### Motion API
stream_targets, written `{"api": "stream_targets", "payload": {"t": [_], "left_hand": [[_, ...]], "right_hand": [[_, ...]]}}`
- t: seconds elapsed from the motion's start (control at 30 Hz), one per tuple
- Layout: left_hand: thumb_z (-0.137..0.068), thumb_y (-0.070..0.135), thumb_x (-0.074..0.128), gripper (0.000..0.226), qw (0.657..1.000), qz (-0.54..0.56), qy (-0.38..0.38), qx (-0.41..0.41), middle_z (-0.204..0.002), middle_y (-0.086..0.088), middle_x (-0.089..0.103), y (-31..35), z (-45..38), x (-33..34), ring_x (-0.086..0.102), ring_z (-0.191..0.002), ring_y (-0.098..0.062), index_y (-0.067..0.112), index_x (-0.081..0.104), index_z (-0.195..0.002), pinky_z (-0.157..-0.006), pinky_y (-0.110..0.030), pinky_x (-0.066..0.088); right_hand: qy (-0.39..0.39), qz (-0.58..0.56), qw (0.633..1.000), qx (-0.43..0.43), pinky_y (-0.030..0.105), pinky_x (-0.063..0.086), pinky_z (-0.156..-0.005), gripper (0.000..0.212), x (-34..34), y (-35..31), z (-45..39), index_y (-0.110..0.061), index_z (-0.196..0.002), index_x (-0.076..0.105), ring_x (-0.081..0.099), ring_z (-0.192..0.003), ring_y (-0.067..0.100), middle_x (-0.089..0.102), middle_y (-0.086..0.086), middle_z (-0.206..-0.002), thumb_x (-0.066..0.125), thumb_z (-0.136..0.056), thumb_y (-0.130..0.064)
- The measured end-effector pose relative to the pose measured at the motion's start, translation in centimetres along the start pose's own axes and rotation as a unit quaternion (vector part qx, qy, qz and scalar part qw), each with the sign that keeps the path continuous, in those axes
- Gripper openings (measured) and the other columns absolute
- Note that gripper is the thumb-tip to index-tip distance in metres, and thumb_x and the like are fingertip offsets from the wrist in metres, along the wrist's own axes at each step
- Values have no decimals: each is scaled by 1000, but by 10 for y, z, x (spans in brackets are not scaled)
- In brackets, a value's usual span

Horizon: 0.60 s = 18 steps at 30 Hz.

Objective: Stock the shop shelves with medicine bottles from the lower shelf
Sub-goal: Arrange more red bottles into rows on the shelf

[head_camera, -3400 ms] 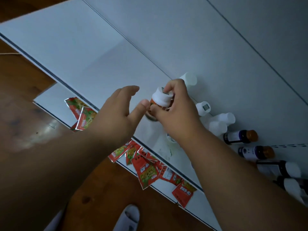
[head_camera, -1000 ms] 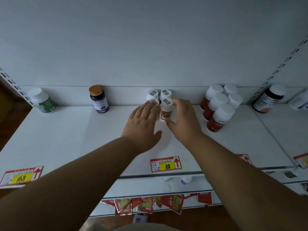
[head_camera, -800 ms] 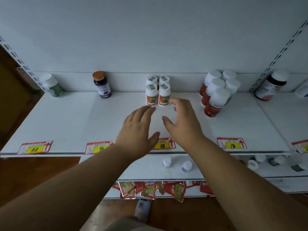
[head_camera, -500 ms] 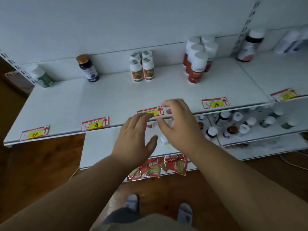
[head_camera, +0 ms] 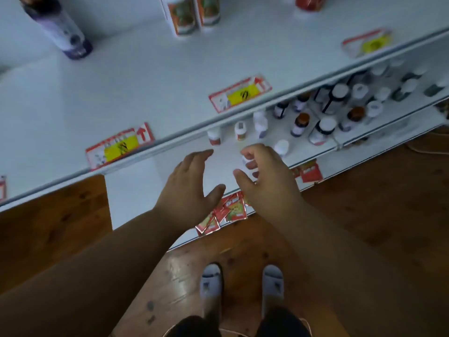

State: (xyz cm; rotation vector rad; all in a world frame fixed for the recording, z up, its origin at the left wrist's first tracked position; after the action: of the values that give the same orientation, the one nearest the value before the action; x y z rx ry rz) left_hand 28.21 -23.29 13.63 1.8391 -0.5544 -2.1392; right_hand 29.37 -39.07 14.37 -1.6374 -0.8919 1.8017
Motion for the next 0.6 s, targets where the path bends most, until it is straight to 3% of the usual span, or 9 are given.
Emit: {"api": "stream_targets", "payload": {"t": [0.1, 0.27, 0.43, 0.53, 0.6], "left_hand": [[-89, 46, 64, 75, 1000, -17, -3, -17, -156, -2, 35, -44, -30, 44, 40, -138, -24, 24, 28, -151, -113, -45, 37], [-91, 50, 58, 71, 999, -41, 15, -21, -157, 2, 34, -104, -85, 108, 40, -139, -23, 26, 27, -151, -113, -44, 38], [-93, 45, 57, 67, 997, 6, 73, -24, -154, 3, 37, -142, -118, 135, 40, -138, -18, 25, 29, -150, -112, -44, 39], [-94, 43, 57, 65, 995, 27, 89, -22, -152, 4, 39, -155, -130, 142, 41, -136, -16, 24, 30, -150, -112, -43, 39], [-95, 43, 55, 62, 996, 31, 80, -36, -152, 4, 38, -166, -137, 146, 40, -137, -15, 26, 30, -149, -112, -42, 38]], "right_hand": [[-20, 1, 1000, 19, 21, 42, -97, 47, 59, 43, -29, -27, -134, 48, 56, -122, 13, 52, -2, -138, 67, -92, -36], [-3, 31, 999, -11, 31, 38, -110, 58, 123, 105, -93, -24, -139, 43, 52, -131, 22, 49, 2, -145, 70, -90, -35], [36, 46, 998, -39, 17, 27, -96, 66, 171, 136, -140, -26, -143, 36, 52, -127, 22, 47, 4, -143, 71, -88, -36], [77, 28, 996, -43, 18, 31, -95, 74, 192, 139, -168, -28, -146, 30, 54, -124, 23, 49, 6, -141, 74, -86, -35], [101, 20, 993, -59, 26, 40, -101, 80, 200, 134, -188, -31, -150, 25, 52, -126, 29, 43, 12, -144, 75, -86, -32]]}}
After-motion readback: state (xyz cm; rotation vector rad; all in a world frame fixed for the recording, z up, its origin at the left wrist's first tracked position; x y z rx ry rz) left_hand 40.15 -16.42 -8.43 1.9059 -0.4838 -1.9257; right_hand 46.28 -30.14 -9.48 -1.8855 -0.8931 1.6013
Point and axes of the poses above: each hand's wrist, its own z-axis away from the middle knuckle, its own x-axis out of the palm, y = z × x, the point moved 9 cm from there along -z, towards the middle knuckle
